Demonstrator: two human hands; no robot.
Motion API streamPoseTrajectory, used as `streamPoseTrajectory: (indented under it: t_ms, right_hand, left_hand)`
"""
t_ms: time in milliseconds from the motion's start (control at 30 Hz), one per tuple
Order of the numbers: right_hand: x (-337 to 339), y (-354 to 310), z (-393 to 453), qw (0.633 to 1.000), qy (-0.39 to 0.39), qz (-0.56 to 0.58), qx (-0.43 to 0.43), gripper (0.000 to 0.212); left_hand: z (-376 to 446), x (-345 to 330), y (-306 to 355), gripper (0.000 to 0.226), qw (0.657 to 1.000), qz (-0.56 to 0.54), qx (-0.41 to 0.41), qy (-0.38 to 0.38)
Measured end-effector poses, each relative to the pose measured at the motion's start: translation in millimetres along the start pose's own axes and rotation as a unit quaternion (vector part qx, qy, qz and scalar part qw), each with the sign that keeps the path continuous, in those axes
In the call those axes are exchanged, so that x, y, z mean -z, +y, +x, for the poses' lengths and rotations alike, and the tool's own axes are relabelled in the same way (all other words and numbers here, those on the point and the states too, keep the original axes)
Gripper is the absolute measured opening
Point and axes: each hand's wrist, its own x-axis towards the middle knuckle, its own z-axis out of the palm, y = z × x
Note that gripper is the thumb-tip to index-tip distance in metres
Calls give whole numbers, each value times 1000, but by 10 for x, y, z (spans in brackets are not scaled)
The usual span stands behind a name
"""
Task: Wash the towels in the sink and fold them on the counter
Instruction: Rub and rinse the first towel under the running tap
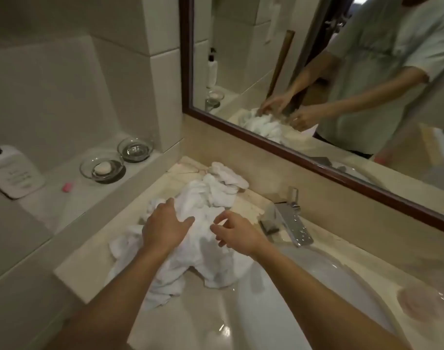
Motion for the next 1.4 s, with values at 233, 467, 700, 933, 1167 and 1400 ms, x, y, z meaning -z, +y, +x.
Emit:
streamPoseTrajectory:
  t_ms: [233,467,700,933,1167,1400]
  right_hand:
    - [-186,-93,353,983,7,168,-69,43]
    - [185,-160,325,880,-4,457,-128,32]
    - [505,56,-209,893,134,427,-44,11]
    - [754,201,-1018,940,152,290,94,16]
    - [554,631,-1487,941,56,318,98,12]
    - [586,1182,-1559,826,19,545,-142,56]
  left_hand:
    - [141,107,174,21,988,-138,30,-67]
    - [-307,48,490,22,902,-402,-51,-147]
    - [-736,-115,789,43,795,-583,137,-100]
    - [-830,-248,1085,60,870,-422,156,-204]
    - [-1026,-604,1314,24,871,-431,125,-200]
    - [-1737,-779,1280,43,939,-299,-111,-128]
